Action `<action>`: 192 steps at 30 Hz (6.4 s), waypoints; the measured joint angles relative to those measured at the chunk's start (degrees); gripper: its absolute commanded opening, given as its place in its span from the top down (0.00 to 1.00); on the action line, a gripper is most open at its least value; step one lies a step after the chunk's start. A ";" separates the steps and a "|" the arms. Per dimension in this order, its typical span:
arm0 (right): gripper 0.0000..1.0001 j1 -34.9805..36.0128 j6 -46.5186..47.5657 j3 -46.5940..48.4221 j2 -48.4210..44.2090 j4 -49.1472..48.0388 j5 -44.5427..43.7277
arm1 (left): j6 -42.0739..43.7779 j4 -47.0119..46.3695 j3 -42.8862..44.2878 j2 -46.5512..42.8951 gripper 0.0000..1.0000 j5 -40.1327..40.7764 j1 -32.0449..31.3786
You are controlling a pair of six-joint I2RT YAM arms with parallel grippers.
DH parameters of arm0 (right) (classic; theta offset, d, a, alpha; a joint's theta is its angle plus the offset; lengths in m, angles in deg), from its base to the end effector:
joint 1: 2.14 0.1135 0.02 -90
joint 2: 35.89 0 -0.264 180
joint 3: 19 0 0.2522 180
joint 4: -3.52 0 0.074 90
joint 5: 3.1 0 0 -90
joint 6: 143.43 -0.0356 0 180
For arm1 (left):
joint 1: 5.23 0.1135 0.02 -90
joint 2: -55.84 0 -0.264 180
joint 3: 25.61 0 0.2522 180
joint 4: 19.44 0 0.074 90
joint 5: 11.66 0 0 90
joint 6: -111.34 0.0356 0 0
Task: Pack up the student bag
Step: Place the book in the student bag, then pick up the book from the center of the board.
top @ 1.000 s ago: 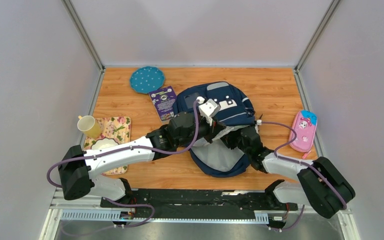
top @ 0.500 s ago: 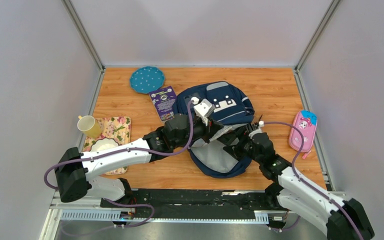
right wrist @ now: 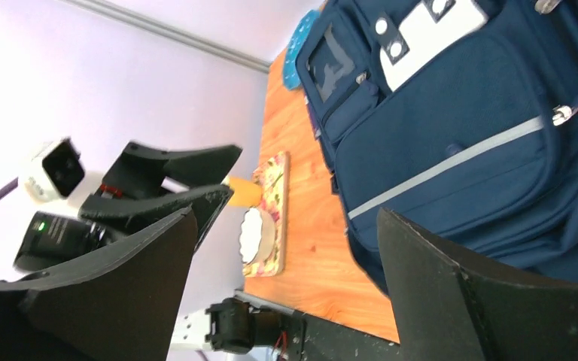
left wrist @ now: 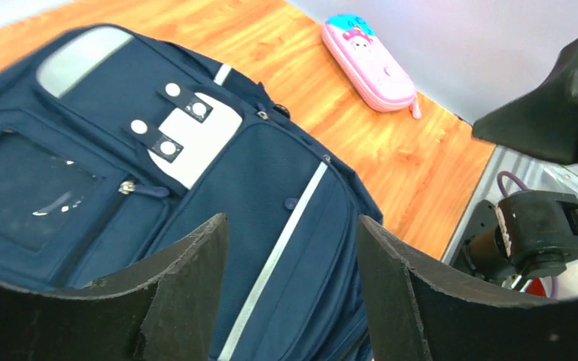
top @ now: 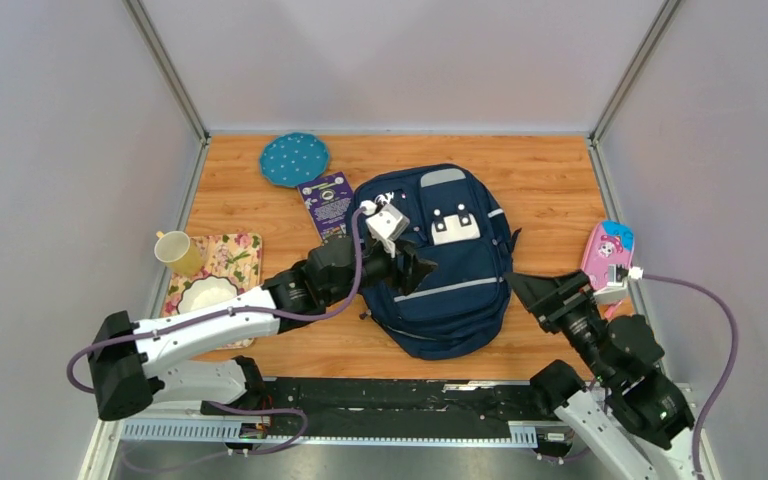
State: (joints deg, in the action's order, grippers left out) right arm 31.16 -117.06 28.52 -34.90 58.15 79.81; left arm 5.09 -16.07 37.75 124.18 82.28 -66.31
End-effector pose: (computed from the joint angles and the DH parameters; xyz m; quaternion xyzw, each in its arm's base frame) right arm 0.0340 0.0171 0.2857 0.2363 0.7170 0.4587 0.4687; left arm 0.1386 -0.2458 0.3211 0.2676 0.7077 -0.3879 0.5264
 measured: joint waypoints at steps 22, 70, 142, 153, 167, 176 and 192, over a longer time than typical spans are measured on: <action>0.06 -0.07 32.46 42.69 77.99 -9.07 13.16 | -6.38 15.61 -7.54 -11.19 0.26 1.95 33.86; 0.03 1.95 41.07 113.28 151.77 -7.61 12.28 | -20.59 6.78 -13.51 8.11 0.25 -11.15 49.59; 0.58 9.86 45.97 100.56 148.45 -2.69 32.15 | -30.73 0.00 -27.85 4.72 0.47 -19.04 58.93; 0.55 9.20 52.74 100.13 147.49 1.64 32.54 | -28.26 -0.28 -27.08 6.47 1.00 -19.89 59.78; 0.40 7.02 47.76 96.67 145.06 0.13 37.68 | -22.97 -0.22 -24.87 5.25 0.93 -23.37 59.87; 0.42 5.68 43.85 96.24 145.06 -0.92 44.41 | -22.60 1.22 -21.79 5.62 0.58 -23.52 59.67; 0.17 5.92 40.57 95.38 144.93 -2.36 47.15 | -25.66 -1.75 -22.10 8.26 1.00 -25.27 59.74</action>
State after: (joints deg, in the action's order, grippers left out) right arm 37.09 -76.50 123.91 110.03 55.78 126.95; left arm -20.57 -17.82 15.65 132.44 57.01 -6.57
